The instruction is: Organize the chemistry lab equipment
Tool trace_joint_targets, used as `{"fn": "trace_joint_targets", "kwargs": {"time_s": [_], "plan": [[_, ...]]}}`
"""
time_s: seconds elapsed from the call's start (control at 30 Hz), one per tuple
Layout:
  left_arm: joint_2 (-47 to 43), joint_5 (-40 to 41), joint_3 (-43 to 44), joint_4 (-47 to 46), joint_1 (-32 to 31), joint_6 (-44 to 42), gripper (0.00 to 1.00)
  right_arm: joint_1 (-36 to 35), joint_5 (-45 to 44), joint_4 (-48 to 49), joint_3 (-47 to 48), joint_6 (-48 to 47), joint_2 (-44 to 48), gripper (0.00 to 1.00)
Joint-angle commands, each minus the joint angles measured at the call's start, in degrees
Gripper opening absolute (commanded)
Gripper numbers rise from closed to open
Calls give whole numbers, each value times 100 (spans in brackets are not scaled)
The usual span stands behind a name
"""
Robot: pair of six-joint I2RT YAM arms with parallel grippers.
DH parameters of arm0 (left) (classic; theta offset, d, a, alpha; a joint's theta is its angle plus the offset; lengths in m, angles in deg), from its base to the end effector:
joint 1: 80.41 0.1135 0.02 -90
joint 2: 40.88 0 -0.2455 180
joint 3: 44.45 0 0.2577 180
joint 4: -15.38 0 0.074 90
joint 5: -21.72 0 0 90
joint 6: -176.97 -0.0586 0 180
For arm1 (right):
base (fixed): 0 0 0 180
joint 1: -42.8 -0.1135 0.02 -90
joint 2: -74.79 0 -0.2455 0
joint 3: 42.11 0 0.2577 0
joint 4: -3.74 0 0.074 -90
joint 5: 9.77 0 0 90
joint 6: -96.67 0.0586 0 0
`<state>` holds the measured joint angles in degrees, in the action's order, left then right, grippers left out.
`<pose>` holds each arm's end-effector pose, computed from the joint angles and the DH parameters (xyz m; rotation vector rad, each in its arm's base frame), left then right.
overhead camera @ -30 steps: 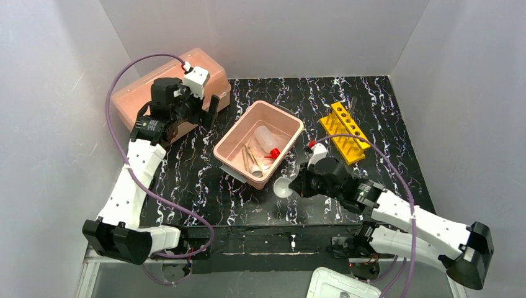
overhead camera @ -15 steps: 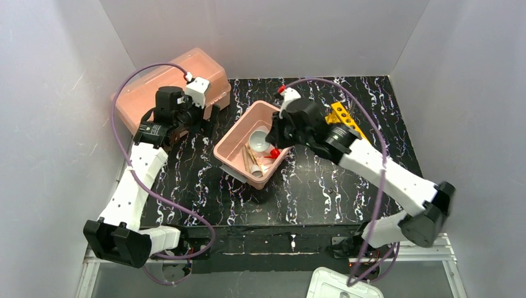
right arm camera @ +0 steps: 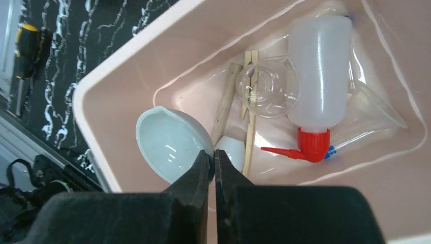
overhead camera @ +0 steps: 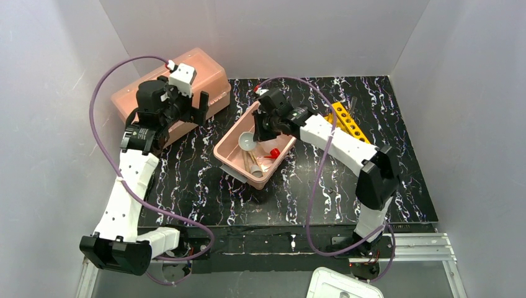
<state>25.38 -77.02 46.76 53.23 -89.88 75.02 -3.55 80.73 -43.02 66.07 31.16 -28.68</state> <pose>0.2781 -0.0554 0.4175 0.4401 1.7397 -0.1060 0.2981 0.3133 0.2846 -0.4579 2.3469 0.6248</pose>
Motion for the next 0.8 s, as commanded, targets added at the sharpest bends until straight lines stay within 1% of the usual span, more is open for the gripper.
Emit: {"fn": "trace_joint_targets", "kwargs": {"time_s": [0.0,0.17,0.2,0.37,0.4,0.43,0.47,0.57,0.63,0.67,0.77], "plan": [[43,-286,573,-36,25,-95,98,-23,167,36,276,-128,-311,1],[68,-413,414,153,25,54,98,-23,127,106,287,-158,-657,1],[51,-435,348,189,25,66,98,-23,121,108,303,-164,-722,3],[-31,-614,74,501,25,180,98,-11,71,37,466,-224,-883,30],[-58,-675,7,559,25,191,98,-4,51,11,515,-237,-875,38],[-97,-775,-69,631,25,194,98,7,6,-26,565,-248,-849,50],[-128,-870,-156,702,25,190,98,21,-13,-62,608,-261,-794,59],[-234,-1083,-395,863,27,170,98,101,-188,-91,623,-322,-508,79],[-262,-1129,-514,965,25,163,98,184,-269,-163,626,-347,-267,96],[-268,-1110,-551,986,25,166,98,217,-312,-194,609,-369,-128,98],[-314,-895,-724,922,25,274,98,383,-422,-167,278,-425,499,98]]}}
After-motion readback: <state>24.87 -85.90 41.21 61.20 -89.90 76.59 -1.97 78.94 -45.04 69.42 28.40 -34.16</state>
